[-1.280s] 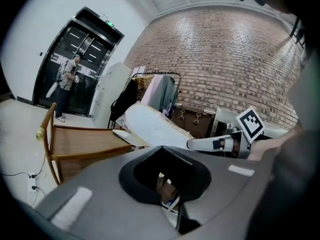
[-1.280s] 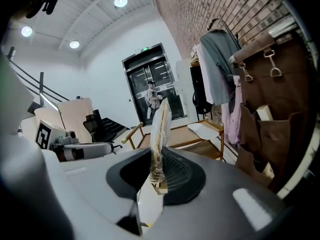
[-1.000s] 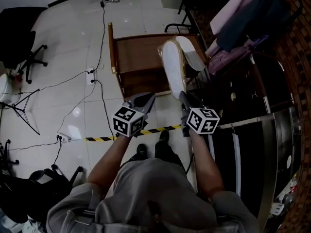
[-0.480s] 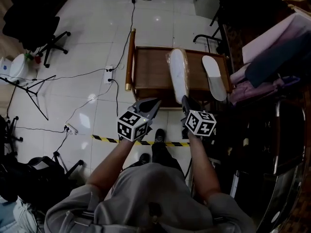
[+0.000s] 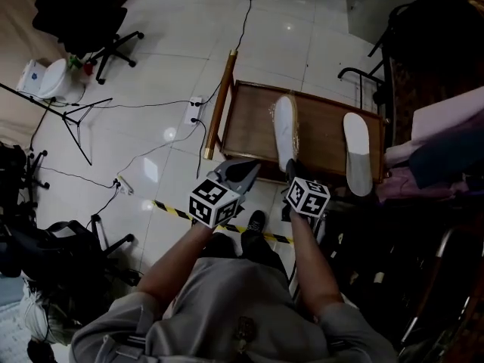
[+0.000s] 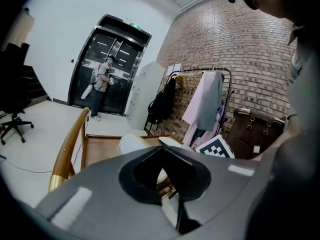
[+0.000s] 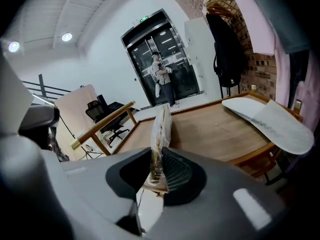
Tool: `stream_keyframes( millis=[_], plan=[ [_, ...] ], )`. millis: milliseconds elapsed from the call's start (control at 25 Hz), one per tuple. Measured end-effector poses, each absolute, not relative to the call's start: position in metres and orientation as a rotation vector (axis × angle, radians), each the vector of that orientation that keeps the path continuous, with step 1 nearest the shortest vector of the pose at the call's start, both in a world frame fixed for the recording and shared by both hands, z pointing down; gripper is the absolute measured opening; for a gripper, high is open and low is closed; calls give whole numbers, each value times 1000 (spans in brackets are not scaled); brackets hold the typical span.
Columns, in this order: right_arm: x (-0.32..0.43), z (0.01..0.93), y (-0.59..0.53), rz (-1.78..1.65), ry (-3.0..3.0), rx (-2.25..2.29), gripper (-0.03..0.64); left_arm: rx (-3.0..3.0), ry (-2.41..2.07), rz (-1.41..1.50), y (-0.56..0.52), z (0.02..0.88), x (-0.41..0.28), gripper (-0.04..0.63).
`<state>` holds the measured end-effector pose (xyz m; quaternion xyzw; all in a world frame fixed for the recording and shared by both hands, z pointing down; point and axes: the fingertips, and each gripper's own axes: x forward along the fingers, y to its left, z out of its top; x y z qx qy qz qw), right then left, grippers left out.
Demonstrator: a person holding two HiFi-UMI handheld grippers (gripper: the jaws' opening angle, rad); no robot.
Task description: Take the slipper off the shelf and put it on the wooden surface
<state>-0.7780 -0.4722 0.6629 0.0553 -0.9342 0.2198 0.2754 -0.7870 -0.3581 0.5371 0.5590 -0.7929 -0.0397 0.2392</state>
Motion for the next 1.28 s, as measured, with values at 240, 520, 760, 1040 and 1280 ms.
stream_keyframes(
  millis=[240,520,760,1040,1280],
  plan=[
    [-788,678,-478,534,-2501,185,64,1500,-2149,-117,-358,549,-791,3],
    [-788,681,-484,438,-2467,245,167,1565,-2073,-120,-366,556,-806,3],
    [-786,650,-487,461,-2527,257,273,1646,-2017,-111,-377,548,-814,3],
    [-796,554,-490,442,-2722,227,255,1736,-2025,-139,-387,513,-826,3],
    [-805,479,-482,334,-2881,183,141,1798,-2046,-152,-389,482,-833,3]
  ],
)
